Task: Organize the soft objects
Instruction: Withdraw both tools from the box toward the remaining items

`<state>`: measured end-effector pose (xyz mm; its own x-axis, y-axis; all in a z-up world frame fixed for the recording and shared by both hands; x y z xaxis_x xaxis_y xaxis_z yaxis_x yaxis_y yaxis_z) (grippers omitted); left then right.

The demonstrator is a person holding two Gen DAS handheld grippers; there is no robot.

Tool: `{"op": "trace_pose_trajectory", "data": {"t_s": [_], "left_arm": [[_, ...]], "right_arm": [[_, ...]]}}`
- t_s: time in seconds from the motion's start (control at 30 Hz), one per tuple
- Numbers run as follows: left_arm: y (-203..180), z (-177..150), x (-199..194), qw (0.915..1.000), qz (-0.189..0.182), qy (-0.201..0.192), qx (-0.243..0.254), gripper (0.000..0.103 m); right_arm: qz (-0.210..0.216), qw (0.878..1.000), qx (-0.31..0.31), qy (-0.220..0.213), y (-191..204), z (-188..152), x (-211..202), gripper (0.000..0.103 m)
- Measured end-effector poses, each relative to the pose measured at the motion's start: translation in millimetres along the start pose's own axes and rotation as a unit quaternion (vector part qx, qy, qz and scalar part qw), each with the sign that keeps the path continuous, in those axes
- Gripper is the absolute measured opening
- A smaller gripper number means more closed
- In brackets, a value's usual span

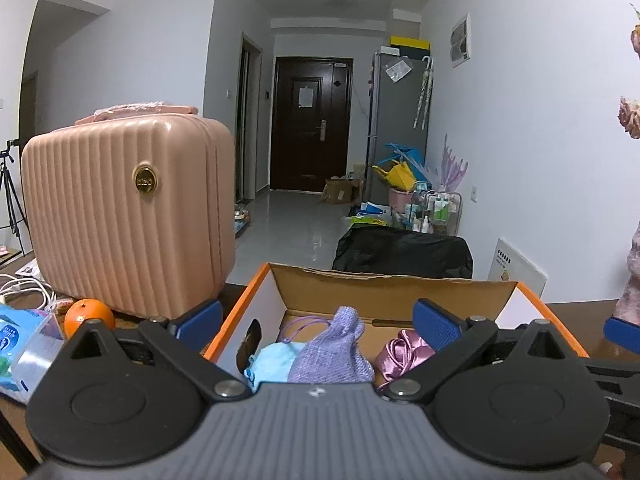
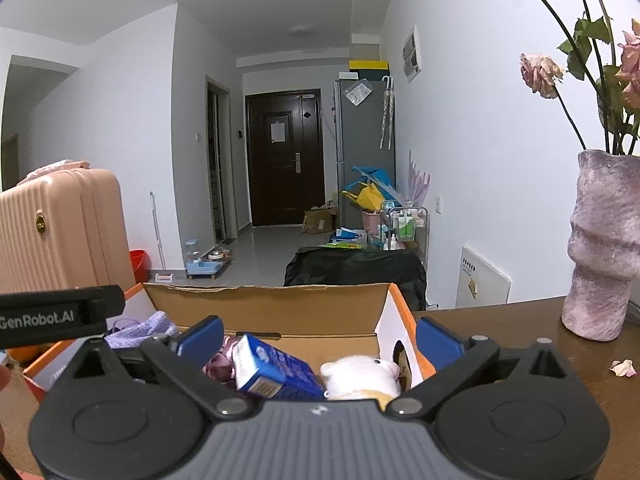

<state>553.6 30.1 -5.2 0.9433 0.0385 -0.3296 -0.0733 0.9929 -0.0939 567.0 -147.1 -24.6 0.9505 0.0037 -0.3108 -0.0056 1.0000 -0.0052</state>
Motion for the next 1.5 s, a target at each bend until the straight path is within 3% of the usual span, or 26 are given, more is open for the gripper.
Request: {"op": "trace_pose_trajectory", "data": {"t_s": [0.53,0.93,1.5], "left_arm": [[6,-10,-13,0.9999,0.013,0.006,-0.001,0.103],[5,-20,-57,0.9998,0.01,-0.003,0.014,0.103],[16,-57,-109,0.9992,0.019,0.027,0.022,0.103]], "right_arm": [[-0.011,1.0,-0.013,-0.014,-3,-9,-24,0.103],[-0.009,1.0,-0.018,-0.018,-5,-27,-69,0.103],[-0.008,0.999,-0.032,-0.013,-5,-53,-131,0.103]]}}
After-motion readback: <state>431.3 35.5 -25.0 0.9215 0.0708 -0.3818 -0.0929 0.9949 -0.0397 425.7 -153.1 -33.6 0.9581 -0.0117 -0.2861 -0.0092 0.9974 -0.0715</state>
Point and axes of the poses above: each gripper's, at about its wrist camera, not at the fingertips, and x roughly the way its jaws point, y to its left, z to its top, the point moved 7 cm from there along x, roughly the way its jaws point, and after that the axes turned 8 degrees about -z, right-handed, at the moved point
